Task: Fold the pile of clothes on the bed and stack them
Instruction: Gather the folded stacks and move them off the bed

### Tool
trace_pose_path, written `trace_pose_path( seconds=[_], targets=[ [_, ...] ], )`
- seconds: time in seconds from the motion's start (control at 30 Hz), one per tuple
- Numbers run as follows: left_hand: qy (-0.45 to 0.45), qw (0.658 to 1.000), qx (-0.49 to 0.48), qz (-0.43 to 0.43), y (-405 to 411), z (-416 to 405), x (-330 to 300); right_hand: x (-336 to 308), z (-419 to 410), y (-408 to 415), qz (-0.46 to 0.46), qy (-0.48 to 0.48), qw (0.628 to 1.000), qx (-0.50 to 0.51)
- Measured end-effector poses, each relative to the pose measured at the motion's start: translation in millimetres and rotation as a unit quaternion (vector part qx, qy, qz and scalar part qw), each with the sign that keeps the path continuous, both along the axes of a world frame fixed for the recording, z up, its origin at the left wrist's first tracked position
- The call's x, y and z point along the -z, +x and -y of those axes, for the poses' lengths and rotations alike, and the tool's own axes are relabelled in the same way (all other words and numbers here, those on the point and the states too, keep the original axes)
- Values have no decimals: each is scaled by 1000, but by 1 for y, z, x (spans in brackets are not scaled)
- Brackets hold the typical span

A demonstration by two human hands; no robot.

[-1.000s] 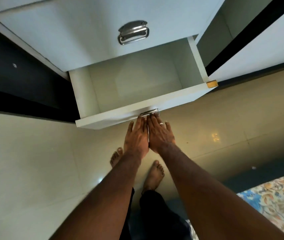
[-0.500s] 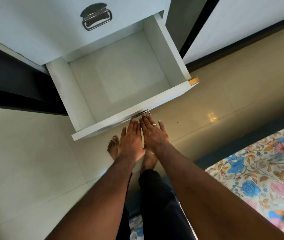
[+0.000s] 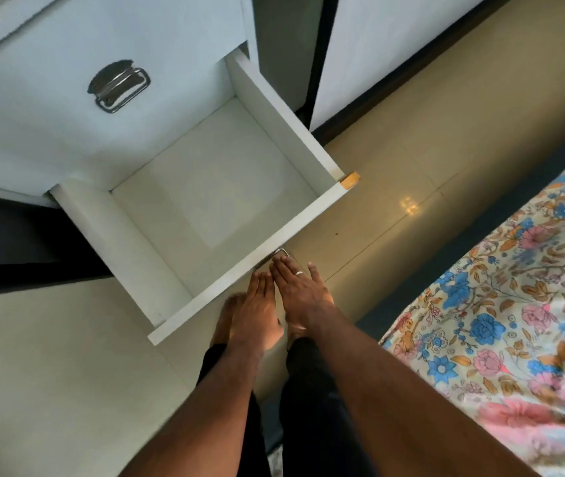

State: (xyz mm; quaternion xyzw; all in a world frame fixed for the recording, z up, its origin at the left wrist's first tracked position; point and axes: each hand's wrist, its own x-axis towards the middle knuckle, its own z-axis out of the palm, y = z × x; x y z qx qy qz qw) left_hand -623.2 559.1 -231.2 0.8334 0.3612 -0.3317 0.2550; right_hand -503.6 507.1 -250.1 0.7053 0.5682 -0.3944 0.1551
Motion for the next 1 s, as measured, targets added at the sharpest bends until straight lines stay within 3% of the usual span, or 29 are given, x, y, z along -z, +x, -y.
trace_pose_path(
  seconds=[0.17, 0.33, 0.57, 0.67, 0.87, 1.0],
  targets=[
    [7, 997, 28, 75, 9, -21, -10, -13, 3, 2, -15, 10, 997, 75],
    [-30, 989, 76, 124, 51, -30, -41, -34, 27, 13, -3, 26, 975, 220],
    [-34, 970, 194, 143, 121, 11, -81, -62, 82, 22, 38, 40, 880, 471],
    [-42, 951, 246, 183, 147, 54, -98, -97, 122, 24, 61, 80, 792, 603],
    [-89, 873, 377, 298, 184, 193, -145, -169, 248, 12, 178, 155, 517, 823],
    [-159, 824, 442, 317, 180, 291, -171, -192, 339, -18, 227, 149, 404, 874]
  ],
)
